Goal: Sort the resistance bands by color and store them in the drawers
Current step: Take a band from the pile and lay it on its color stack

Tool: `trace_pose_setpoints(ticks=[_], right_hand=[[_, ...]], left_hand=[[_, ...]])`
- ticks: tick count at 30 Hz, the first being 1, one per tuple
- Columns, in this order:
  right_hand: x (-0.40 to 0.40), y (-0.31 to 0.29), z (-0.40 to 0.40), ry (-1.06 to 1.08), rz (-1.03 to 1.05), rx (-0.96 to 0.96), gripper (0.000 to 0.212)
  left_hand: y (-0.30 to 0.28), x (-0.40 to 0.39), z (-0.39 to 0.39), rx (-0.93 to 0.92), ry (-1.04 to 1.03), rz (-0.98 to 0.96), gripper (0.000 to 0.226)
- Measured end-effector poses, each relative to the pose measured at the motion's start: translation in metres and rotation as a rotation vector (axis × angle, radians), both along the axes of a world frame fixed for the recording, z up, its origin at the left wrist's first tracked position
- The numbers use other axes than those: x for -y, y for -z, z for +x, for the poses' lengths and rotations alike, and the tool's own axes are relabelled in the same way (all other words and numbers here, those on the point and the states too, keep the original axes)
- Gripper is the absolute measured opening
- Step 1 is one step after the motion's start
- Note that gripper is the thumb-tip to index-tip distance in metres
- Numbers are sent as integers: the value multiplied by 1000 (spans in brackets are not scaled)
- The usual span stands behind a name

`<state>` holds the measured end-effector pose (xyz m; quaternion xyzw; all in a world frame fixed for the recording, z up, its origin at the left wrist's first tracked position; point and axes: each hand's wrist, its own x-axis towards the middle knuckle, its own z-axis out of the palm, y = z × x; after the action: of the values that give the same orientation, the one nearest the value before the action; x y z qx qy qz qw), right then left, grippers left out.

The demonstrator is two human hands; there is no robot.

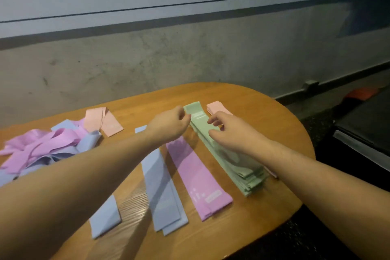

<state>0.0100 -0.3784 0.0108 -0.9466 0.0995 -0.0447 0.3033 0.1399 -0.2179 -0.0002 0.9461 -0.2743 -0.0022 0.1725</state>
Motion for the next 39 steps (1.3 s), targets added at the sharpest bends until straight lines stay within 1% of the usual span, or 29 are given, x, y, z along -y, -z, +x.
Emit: trace_pose_setpoints(ticks=[3, 5, 8, 12, 14, 16, 17, 19, 21, 22, 24, 27, 29, 31, 34, 35, 38, 39], right_hand=[[-30, -4, 8, -38, -3, 53, 33], [-53, -4, 13, -80, 32, 67, 30], [-91, -1, 19, -171, 69, 69, 26], [-141, 5, 26, -281, 61, 52, 22], [-163, 9, 29, -325, 55, 49, 21], [-182, 15, 34, -359, 52, 53, 21], [-191, 18, 37, -369, 49, 55, 21], [-206, 22, 41, -385, 48, 56, 21], [-223, 25, 45, -417, 80, 60, 19], [-232, 27, 46, -439, 100, 64, 19], [-251, 32, 48, -483, 116, 83, 16], [-277, 41, 51, -525, 131, 92, 11], [-291, 45, 53, -557, 116, 61, 27], [-300, 49, 55, -570, 69, 39, 41], [-307, 57, 56, -544, 54, 35, 46], [-308, 61, 55, -536, 35, 51, 43], [-309, 73, 52, -517, -83, 126, 21], [-309, 77, 51, -504, -95, 148, 19]], left_hand=[[3, -44, -6, 85, 39, 5, 29], [7, -80, -14, 135, 41, 11, 25], [16, -139, -25, 217, 28, -25, 30], [32, -217, -34, 230, 3, -74, 33], [43, -253, -34, 256, -5, -98, 25], [53, -283, -32, 226, -34, -154, 16], [57, -295, -32, 203, -47, -182, 15], [64, -312, -34, 208, -39, -218, 21], [71, -322, -40, 263, -19, -287, 26], [74, -325, -44, 292, -32, -351, 27], [76, -329, -47, 311, -124, -523, 27], [73, -331, -52, 237, -240, -759, 21], [67, -330, -55, 201, -267, -844, 17], [64, -328, -57, 206, -271, -859, 14], [68, -331, -56, 196, -265, -837, 12], [69, -332, -56, 196, -267, -834, 12], [70, -332, -57, 195, -263, -851, 22], [70, -331, -57, 189, -261, -851, 24]])
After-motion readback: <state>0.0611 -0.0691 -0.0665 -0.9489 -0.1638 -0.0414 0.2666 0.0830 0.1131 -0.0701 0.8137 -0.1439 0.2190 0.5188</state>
